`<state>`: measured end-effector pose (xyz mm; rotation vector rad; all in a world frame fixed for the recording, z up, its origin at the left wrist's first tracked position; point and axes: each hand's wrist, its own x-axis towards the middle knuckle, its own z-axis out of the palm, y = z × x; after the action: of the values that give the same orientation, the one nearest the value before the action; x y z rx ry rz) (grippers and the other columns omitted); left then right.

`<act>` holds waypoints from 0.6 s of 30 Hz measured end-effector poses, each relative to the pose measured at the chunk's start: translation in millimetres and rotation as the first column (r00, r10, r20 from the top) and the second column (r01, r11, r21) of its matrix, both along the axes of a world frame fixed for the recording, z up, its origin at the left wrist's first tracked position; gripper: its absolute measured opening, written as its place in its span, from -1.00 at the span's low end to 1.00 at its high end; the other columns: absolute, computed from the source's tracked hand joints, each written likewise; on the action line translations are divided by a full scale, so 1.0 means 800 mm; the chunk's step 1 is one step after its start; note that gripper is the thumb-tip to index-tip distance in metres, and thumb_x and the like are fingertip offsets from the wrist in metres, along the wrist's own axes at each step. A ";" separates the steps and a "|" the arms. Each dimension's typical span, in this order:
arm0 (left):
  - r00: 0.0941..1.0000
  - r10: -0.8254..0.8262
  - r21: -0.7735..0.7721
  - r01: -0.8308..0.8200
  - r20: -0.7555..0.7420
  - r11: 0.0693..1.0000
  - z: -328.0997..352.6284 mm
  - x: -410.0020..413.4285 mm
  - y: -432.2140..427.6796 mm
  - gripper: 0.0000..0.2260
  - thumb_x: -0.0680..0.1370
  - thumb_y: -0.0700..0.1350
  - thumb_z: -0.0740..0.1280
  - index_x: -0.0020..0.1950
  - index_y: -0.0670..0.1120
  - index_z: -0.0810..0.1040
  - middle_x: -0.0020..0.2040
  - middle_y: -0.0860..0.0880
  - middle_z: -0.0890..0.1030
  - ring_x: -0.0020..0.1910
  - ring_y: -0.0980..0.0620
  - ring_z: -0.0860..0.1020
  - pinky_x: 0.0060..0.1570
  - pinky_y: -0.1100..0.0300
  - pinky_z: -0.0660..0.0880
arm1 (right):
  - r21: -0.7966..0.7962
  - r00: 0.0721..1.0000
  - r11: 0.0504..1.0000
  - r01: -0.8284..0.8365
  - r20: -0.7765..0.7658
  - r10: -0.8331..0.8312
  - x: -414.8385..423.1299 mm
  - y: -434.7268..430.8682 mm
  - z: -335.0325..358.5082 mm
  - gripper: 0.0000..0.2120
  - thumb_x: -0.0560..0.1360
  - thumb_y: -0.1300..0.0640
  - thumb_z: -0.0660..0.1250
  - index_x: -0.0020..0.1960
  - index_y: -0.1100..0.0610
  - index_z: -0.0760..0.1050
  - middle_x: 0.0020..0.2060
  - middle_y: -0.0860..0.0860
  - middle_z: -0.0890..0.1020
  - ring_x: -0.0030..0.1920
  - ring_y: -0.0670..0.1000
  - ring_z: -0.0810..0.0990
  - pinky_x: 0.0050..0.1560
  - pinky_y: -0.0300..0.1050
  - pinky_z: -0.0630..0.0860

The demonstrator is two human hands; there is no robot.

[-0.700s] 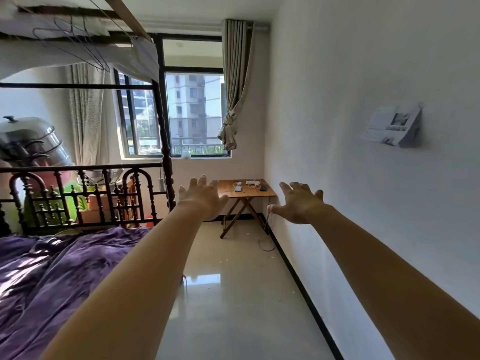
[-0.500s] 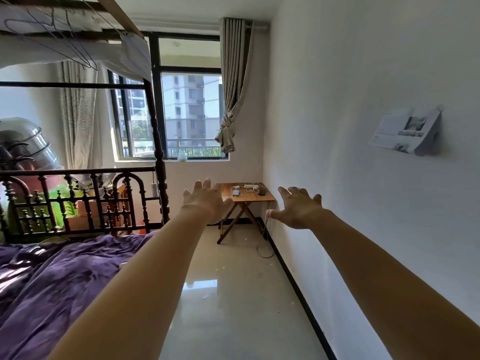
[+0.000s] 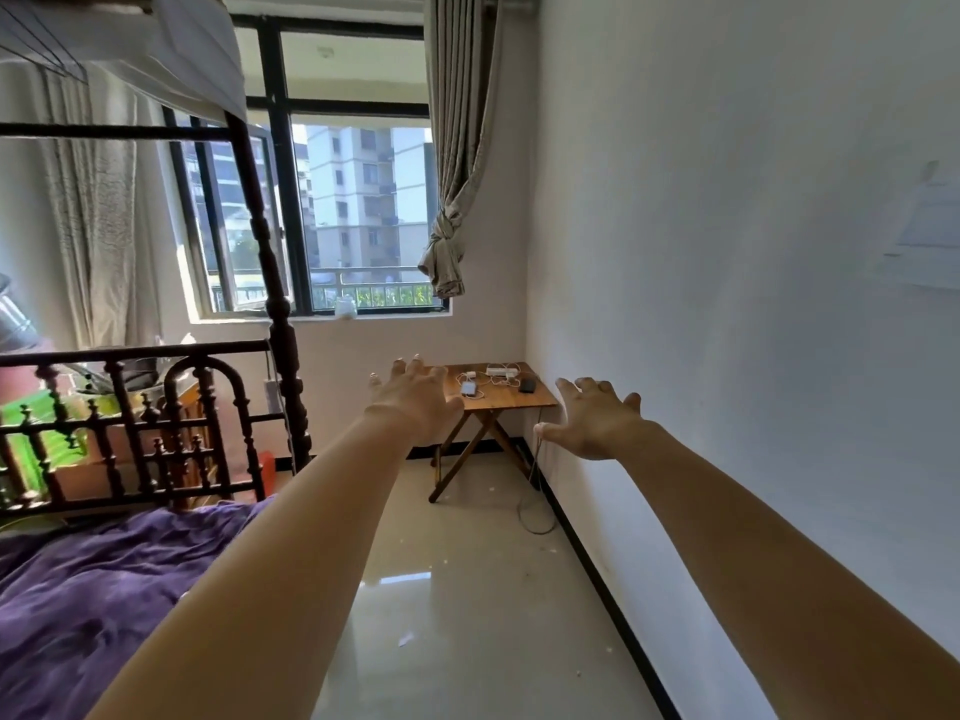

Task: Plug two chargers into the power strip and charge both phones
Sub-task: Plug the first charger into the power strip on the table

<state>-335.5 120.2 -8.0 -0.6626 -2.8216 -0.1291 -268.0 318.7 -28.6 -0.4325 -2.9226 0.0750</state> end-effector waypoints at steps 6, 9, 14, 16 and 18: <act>1.000 -0.011 0.009 0.011 0.008 1.000 0.000 -0.144 0.040 -0.49 0.59 0.12 0.07 0.49 -0.05 0.18 0.51 -0.13 0.17 0.48 -0.14 0.07 0.39 -0.18 0.07 | -0.034 0.999 0.999 0.022 -0.040 -0.023 -0.131 0.038 0.007 -0.30 0.51 -0.20 0.20 0.51 0.07 0.04 0.46 0.10 0.22 0.45 0.13 0.14 0.36 0.22 0.09; 1.000 -0.028 -0.010 0.028 0.014 1.000 -0.010 -0.207 0.064 -0.50 0.58 0.12 0.08 0.47 -0.05 0.21 0.48 -0.13 0.22 0.46 -0.14 0.10 0.38 -0.18 0.11 | -0.028 0.999 0.999 0.042 -0.012 -0.042 -0.190 0.063 0.003 -0.30 0.51 -0.18 0.20 0.51 0.09 0.04 0.46 0.10 0.22 0.45 0.12 0.15 0.36 0.21 0.09; 0.999 -0.042 0.029 0.041 0.029 0.999 -0.023 -0.349 0.123 -0.53 0.58 0.12 0.06 0.42 -0.08 0.27 0.41 -0.15 0.32 0.40 -0.15 0.18 0.33 -0.17 0.22 | 0.012 0.999 0.999 0.042 0.018 -0.042 -0.328 0.125 -0.009 -0.29 0.53 -0.19 0.17 0.52 0.09 -0.01 0.49 0.10 0.16 0.47 0.12 0.10 0.38 0.23 0.06; 0.999 -0.039 0.039 0.038 0.023 0.999 -0.029 -0.404 0.152 -0.53 0.58 0.13 0.06 0.40 -0.09 0.29 0.38 -0.16 0.34 0.38 -0.15 0.20 0.29 -0.12 0.28 | 0.025 0.999 0.999 0.042 0.022 -0.043 -0.381 0.155 -0.012 -0.29 0.53 -0.18 0.17 0.52 0.09 -0.03 0.50 0.10 0.14 0.47 0.12 0.09 0.38 0.23 0.06; 0.998 -0.026 0.051 0.024 0.057 0.998 -0.032 -0.456 0.183 -0.54 0.57 0.12 0.07 0.40 -0.09 0.29 0.39 -0.16 0.33 0.38 -0.15 0.20 0.27 -0.11 0.30 | 0.031 0.999 0.999 0.037 0.034 -0.038 -0.432 0.186 -0.012 -0.30 0.53 -0.16 0.18 0.52 0.09 -0.01 0.49 0.10 0.16 0.47 0.12 0.10 0.38 0.22 0.08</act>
<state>-700.3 266.8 -34.0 -0.6940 -2.8556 -0.2259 -613.4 467.4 -38.2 -0.4880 -2.9438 0.0178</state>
